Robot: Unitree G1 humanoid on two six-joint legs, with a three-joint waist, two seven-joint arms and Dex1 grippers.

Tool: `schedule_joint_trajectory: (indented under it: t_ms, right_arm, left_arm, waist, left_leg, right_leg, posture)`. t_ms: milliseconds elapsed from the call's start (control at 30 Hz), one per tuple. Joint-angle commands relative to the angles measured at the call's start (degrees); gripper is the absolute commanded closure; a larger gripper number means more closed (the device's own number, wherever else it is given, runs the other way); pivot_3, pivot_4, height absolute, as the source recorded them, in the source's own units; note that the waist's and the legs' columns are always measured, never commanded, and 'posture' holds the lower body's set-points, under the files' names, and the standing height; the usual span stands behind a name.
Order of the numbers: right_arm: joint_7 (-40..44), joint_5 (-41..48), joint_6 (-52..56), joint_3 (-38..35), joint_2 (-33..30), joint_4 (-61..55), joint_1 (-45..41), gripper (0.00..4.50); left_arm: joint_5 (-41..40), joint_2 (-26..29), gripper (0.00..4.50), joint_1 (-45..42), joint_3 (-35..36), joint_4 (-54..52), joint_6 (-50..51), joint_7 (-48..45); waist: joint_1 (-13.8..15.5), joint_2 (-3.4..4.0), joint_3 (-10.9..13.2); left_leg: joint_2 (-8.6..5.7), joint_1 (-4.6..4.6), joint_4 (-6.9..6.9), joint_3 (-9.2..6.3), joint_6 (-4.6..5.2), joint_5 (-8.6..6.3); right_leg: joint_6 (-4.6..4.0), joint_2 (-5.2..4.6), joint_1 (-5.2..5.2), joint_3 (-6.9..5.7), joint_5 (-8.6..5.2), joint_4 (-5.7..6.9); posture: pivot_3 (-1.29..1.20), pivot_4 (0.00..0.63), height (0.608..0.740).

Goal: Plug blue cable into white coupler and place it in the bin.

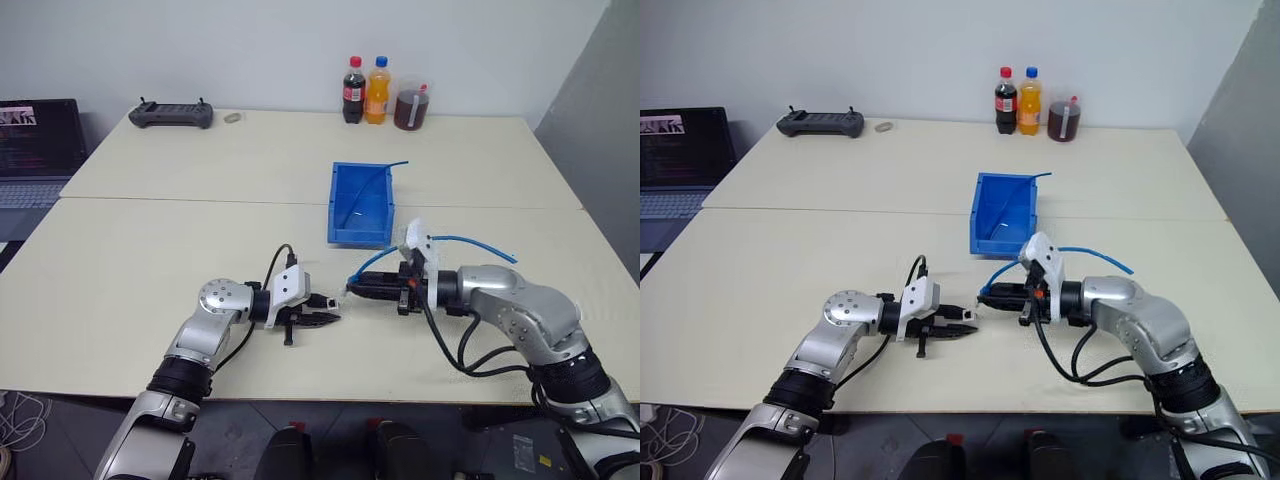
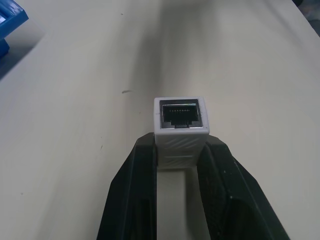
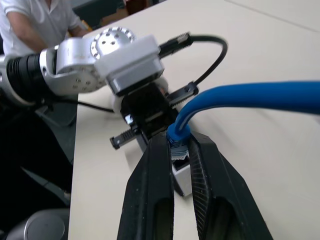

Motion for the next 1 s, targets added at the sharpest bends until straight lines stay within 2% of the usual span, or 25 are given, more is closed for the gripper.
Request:
schedule_joint_trajectory:
  t_ms: [33, 267, 1000]
  right_arm:
    - [1.54, -3.41, -4.07, 1.16, 1.56, 0.68, -0.39, 4.3]
    - [2.16, -7.35, -6.66, 2.03, 4.86, 4.87, -0.6, 4.3]
    - [6.45, -13.52, -10.55, 3.37, 6.64, 8.94, -0.66, 4.3]
  left_arm:
    - [-0.47, 0.27, 3.72, -0.69, -0.55, 0.13, -1.07, -0.43]
    - [-0.69, 0.07, 3.72, -1.2, -1.05, -0.39, -0.36, -0.51]
    - [-1.58, 1.16, 3.72, -1.65, -0.49, -0.92, 1.23, -0.85]
  waist:
    - [0.0, 0.0, 0.0]
    - [0.0, 0.0, 0.0]
    - [-0.01, 0.0, 0.0]
  left_leg:
    - [0.0, 0.0, 0.01, 0.0, 0.0, 0.0]
    - [0.0, 0.02, 0.04, 0.0, 0.0, 0.0]
    - [-0.01, 0.05, 0.06, 0.01, -0.01, 0.0]
  right_leg:
    - [0.0, 0.0, 0.0, -0.01, 0.0, 0.01]
    - [0.0, 0.0, 0.0, 0.0, 0.0, 0.08]
    - [-0.01, 0.0, -0.02, 0.01, 0.0, 0.17]
  posture:
    - [0.0, 0.15, 0.74]
    - [0.0, 0.15, 0.74]
    - [0.0, 0.15, 0.74]
